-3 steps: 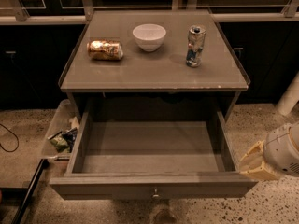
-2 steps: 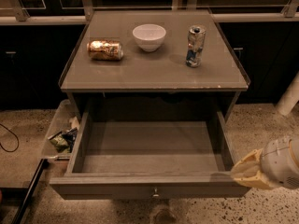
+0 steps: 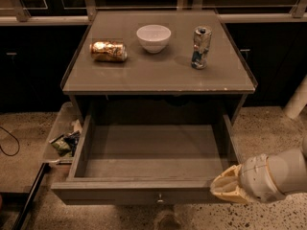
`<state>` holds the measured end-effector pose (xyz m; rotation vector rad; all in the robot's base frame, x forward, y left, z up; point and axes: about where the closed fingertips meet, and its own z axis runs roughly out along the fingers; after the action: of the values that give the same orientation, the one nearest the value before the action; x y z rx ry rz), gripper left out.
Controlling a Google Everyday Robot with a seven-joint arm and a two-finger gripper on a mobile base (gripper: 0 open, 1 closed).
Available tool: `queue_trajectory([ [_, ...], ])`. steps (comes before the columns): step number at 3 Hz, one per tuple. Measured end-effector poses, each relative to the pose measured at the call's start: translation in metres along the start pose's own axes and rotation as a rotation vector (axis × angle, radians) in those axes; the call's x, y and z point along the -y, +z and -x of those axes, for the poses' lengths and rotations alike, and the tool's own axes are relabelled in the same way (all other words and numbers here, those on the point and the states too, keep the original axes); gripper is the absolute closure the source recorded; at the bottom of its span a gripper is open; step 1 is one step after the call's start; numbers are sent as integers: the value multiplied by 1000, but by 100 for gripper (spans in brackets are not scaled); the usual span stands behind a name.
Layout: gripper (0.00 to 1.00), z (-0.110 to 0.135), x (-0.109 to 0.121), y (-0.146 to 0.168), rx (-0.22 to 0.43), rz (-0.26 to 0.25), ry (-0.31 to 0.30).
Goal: Close top drawer
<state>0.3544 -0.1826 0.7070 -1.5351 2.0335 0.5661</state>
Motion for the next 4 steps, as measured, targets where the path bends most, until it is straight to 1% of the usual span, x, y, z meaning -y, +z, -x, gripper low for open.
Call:
queue_trajectory([
  [1, 100, -3, -9, 39, 32, 59, -6],
  [2, 100, -15, -7, 62, 32, 73, 3],
  [3, 81, -15, -7, 62, 33, 73, 4],
  [4, 57, -15, -7, 62, 33, 73, 4],
])
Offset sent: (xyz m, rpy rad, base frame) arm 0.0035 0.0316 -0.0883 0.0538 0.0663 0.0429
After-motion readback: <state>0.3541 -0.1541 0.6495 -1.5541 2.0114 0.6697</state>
